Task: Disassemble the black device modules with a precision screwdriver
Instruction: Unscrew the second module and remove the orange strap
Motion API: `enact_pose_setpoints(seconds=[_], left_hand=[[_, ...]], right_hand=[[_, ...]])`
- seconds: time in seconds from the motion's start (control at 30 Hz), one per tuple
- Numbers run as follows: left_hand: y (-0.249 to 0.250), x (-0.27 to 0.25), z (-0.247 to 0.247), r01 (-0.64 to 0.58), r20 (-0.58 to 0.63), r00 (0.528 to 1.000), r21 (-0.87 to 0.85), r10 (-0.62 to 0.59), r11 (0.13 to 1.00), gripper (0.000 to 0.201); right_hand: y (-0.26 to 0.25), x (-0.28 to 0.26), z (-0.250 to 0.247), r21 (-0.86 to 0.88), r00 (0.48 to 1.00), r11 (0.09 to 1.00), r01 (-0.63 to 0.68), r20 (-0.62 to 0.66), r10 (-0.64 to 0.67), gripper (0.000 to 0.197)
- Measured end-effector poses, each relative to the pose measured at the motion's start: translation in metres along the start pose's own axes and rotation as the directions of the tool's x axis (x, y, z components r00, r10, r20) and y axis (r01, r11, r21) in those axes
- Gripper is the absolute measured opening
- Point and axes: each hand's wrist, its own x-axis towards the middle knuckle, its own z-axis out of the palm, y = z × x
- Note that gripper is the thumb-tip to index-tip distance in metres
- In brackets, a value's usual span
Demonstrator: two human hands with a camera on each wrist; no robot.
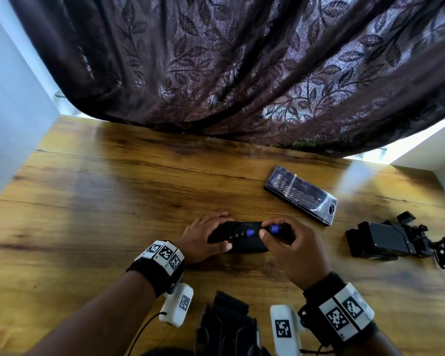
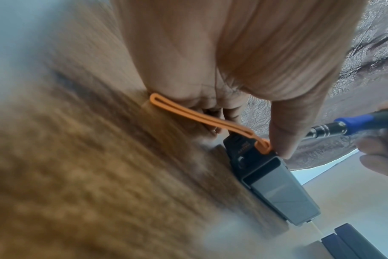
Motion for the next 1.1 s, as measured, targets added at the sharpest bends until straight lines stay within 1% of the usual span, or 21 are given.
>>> enact_pose_setpoints(seconds=[0.23,0.37,0.57,0.83,1.1], left_hand=[[-0.0008,-0.0001,-0.0001,0.000,0.007,1.000,-0.012,0.000,1.000,0.069],[-0.0032,-0.0002,0.0010,-0.015,-0.008,1.000,-0.018,0.014,1.000,0.070],[-0.0062,0.0017,0.0029,-0.018,-0.015,1.000,-0.019,0.018,1.000,0.070],[-0.0049,0.0011,0.0009,-0.009,0.005,1.000,-0.018,0.009,1.000,0.069],[-0.0016,-0.0003,-0.0017,-0.003,0.024,1.000,-0.016,0.004,1.000,0.069]], right_hand=[[0.0012,0.0006,-0.0001,-0.019,1.000,1.000,-0.009,-0.012,0.008,0.015],[0.0020,0.0004,-0.0018,-0.022,1.000,0.999,-0.030,-0.003,0.030,0.013],[-0.0014,0.0007,-0.0011,-0.035,1.000,0.999,-0.025,0.013,0.026,0.013],[-0.0032,0.0022,-0.0012,-0.070,1.000,0.998,-0.007,0.021,0.008,0.013],[-0.0032,0.0032,-0.0023,-0.064,1.000,0.998,-0.011,0.021,0.012,0.013]])
